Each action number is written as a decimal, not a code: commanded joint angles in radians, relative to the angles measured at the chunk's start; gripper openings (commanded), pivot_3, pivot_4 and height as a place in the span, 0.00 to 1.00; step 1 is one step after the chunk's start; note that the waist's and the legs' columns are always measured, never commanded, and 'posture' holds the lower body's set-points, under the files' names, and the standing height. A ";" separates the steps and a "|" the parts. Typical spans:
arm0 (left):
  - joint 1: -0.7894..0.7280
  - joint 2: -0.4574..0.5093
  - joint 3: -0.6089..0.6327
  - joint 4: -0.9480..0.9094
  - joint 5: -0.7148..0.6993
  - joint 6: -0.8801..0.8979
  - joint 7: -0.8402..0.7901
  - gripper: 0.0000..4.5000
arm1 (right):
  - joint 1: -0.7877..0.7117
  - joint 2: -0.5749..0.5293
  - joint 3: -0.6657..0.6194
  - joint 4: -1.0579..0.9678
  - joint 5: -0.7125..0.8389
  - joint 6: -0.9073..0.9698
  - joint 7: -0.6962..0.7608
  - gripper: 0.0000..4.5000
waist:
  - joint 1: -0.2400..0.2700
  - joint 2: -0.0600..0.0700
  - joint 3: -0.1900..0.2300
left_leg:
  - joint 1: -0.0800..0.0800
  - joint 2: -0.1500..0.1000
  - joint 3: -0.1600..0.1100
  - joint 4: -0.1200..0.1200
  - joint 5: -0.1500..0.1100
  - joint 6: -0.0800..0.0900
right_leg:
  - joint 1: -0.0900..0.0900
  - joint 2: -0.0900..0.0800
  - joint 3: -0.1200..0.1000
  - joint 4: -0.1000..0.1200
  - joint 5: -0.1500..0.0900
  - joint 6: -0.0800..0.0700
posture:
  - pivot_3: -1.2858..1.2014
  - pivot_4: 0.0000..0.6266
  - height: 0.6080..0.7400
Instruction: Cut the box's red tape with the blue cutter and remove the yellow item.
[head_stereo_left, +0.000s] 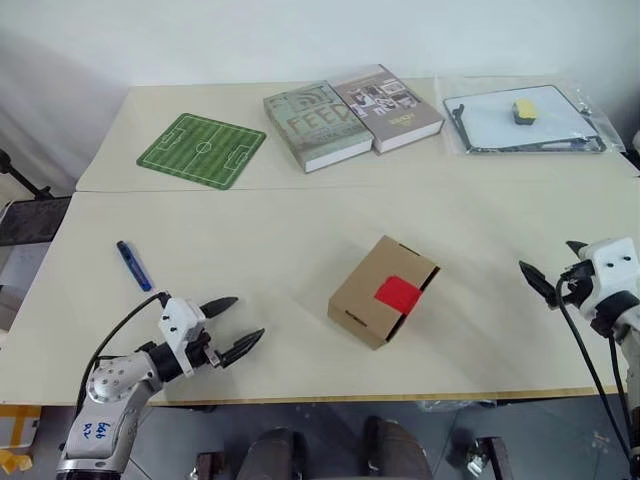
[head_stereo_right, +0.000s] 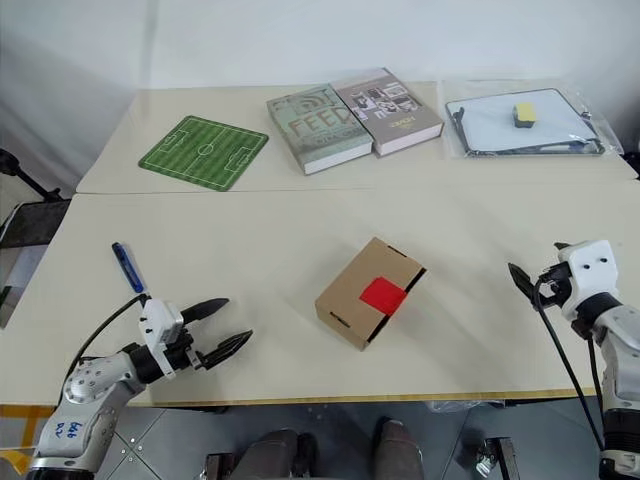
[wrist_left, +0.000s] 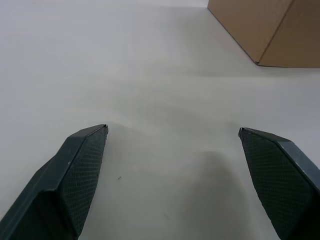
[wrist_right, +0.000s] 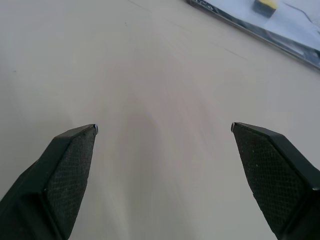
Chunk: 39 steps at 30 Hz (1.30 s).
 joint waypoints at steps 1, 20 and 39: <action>-0.017 -0.007 -0.009 0.026 0.034 -0.023 0.013 0.99 | 0.014 0.002 -0.028 -0.063 0.021 0.011 -0.025 1.00 | 0.000 0.000 0.000 | 0.000 0.000 0.000 0.000 0.000 0.000 | 0.000 0.000 0.000 0.000 0.000 0.000 | 0.52 0.24 1.00; -0.233 -0.136 -0.162 -0.007 0.092 0.213 0.142 0.37 | 0.168 0.020 0.099 -0.689 0.139 0.648 -0.079 0.39 | 0.026 -0.001 0.000 | -0.002 -0.001 -0.001 0.003 0.001 -0.001 | -0.001 0.000 0.000 0.002 0.001 0.001 | 0.52 0.24 1.00; -0.368 -0.275 -0.464 -0.052 0.100 0.319 0.032 0.01 | -0.342 0.194 0.388 -0.390 0.112 0.729 -0.097 0.00 | 0.022 -0.003 0.001 | -0.012 -0.002 -0.004 0.017 0.001 0.002 | -0.003 0.001 0.000 0.003 0.004 0.004 | 0.52 0.24 1.00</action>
